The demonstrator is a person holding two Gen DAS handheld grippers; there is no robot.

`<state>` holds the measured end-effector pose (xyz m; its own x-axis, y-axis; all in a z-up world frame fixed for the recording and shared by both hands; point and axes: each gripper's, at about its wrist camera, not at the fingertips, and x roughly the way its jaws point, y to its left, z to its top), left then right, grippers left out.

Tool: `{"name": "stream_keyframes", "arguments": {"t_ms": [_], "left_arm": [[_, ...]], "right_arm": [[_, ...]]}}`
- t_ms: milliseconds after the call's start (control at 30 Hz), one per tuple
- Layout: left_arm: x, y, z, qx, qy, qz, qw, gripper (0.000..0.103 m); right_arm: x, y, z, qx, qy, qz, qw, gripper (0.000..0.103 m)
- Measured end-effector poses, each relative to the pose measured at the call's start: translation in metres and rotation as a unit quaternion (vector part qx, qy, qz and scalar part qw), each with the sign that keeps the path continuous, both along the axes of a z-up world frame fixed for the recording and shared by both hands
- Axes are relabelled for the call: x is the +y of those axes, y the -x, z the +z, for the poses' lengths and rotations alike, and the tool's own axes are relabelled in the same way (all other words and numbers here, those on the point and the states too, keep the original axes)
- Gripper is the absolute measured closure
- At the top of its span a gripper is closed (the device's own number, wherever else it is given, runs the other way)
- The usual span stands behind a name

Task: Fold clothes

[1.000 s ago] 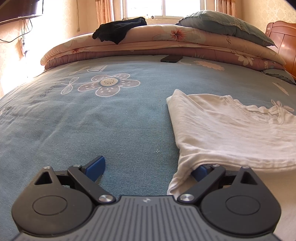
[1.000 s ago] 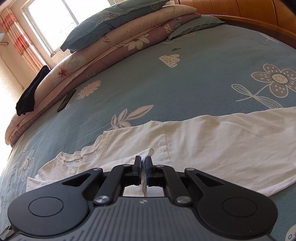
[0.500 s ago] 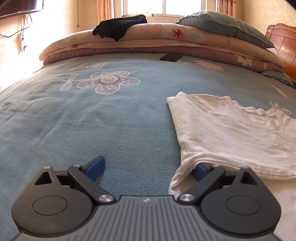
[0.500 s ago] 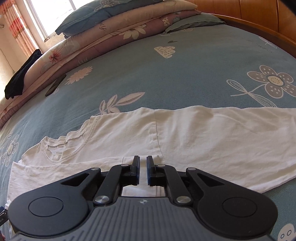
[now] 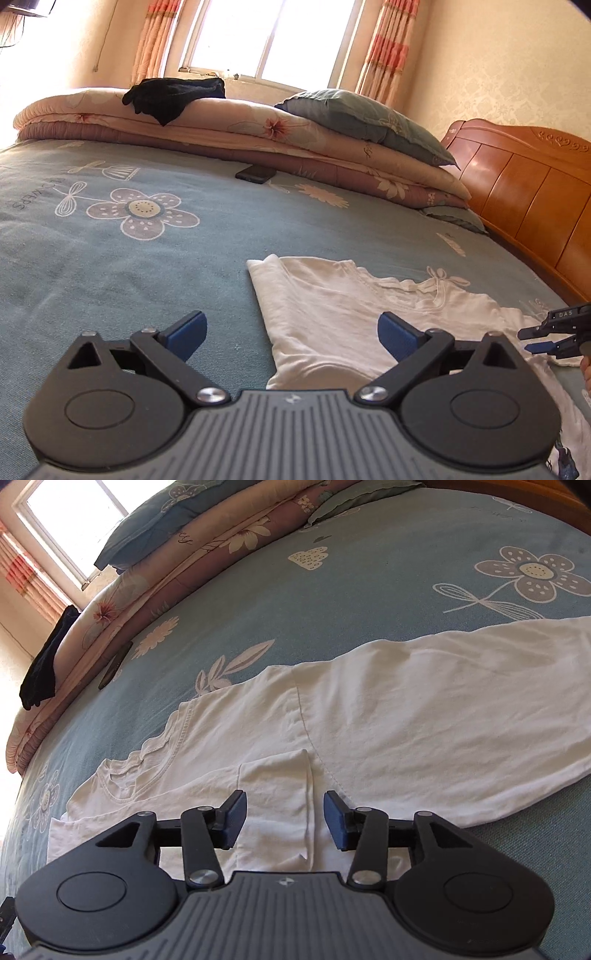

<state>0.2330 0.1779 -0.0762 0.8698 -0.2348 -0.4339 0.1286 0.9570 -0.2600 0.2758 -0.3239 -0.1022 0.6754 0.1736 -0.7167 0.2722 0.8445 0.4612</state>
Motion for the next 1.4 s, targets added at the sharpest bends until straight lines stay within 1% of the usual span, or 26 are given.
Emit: {"name": "stream_keyframes", "arguments": {"t_ms": [67,167,233,267,300,333,367,433,467,567,633,767,900,967,1033,1133,1167,1200,1267,1333,1400], "left_arm": [[0.008,-0.005,-0.004,0.010,-0.004,0.038,0.9992,0.002],[0.021,-0.013,-0.010,0.035,-0.010,0.101,0.9942,0.002],[0.031,-0.015,-0.012,0.042,0.007,0.128,0.9909,0.002],[0.036,-0.016,-0.013,0.045,0.018,0.138,0.9893,0.002],[0.039,-0.016,-0.014,0.047,0.025,0.140,0.9887,0.002],[0.041,-0.017,-0.014,0.049,0.028,0.141,0.9884,0.002],[0.041,-0.018,-0.015,0.052,0.025,0.142,0.9882,0.002],[0.038,-0.019,-0.016,0.058,0.008,0.142,0.9881,0.002],[0.036,-0.019,-0.017,0.062,-0.007,0.136,0.9887,0.002],[0.025,-0.020,-0.019,0.072,-0.038,0.092,0.9924,0.002],[0.015,-0.021,-0.022,0.079,-0.053,0.064,0.9934,0.002],[-0.007,-0.020,-0.027,0.089,-0.114,0.032,0.9890,0.002],[-0.020,-0.021,-0.031,0.099,-0.148,0.018,0.9839,0.002],[-0.028,-0.019,-0.031,0.089,-0.167,0.010,0.9819,0.002],[-0.034,-0.021,-0.032,0.085,-0.181,0.022,0.9796,0.002],[-0.036,-0.025,-0.033,0.080,-0.209,0.070,0.9722,0.001],[-0.033,-0.026,-0.032,0.084,-0.204,0.076,0.9725,0.001],[-0.028,-0.026,-0.031,0.089,-0.189,0.078,0.9749,0.001],[-0.021,-0.027,-0.031,0.102,-0.167,0.075,0.9778,0.001],[-0.018,-0.027,-0.032,0.105,-0.165,0.073,0.9779,0.001],[-0.017,-0.027,-0.032,0.109,-0.159,0.073,0.9785,0.001]], "right_arm": [[0.004,-0.005,0.000,0.002,0.015,0.012,1.000,0.050],[0.013,-0.010,0.001,0.001,0.052,0.028,0.998,0.051],[0.020,-0.012,0.002,0.003,0.083,0.038,0.996,0.068],[0.024,-0.013,0.002,0.009,0.110,0.041,0.993,0.084],[0.026,-0.013,0.003,0.011,0.123,0.041,0.992,0.090],[0.025,-0.013,0.004,0.010,0.126,0.039,0.991,0.093],[0.024,-0.012,0.005,0.009,0.127,0.035,0.991,0.100],[0.021,-0.011,0.008,0.003,0.123,0.031,0.992,0.100],[0.020,-0.011,0.010,0.002,0.122,0.029,0.992,0.100],[0.019,-0.011,0.011,0.002,0.125,0.027,0.992,0.100],[0.020,-0.011,0.011,0.006,0.129,0.025,0.991,0.100],[0.021,-0.012,0.008,0.014,0.127,0.019,0.992,0.100],[0.023,-0.012,0.008,0.015,0.127,0.019,0.992,0.099],[0.023,-0.011,0.009,0.015,0.128,0.019,0.991,0.099],[0.023,-0.010,0.010,0.014,0.126,0.020,0.992,0.096],[0.027,-0.008,0.013,0.013,0.137,0.021,0.990,0.096],[0.029,-0.008,0.015,0.014,0.143,0.020,0.989,0.096],[0.032,-0.007,0.019,0.012,0.148,0.021,0.989,0.096],[0.041,-0.005,0.033,-0.008,0.153,0.033,0.988,0.096],[0.057,-0.006,0.051,-0.034,0.148,0.063,0.986,0.096],[0.083,-0.015,0.069,-0.057,0.130,0.114,0.983,0.096]]}}
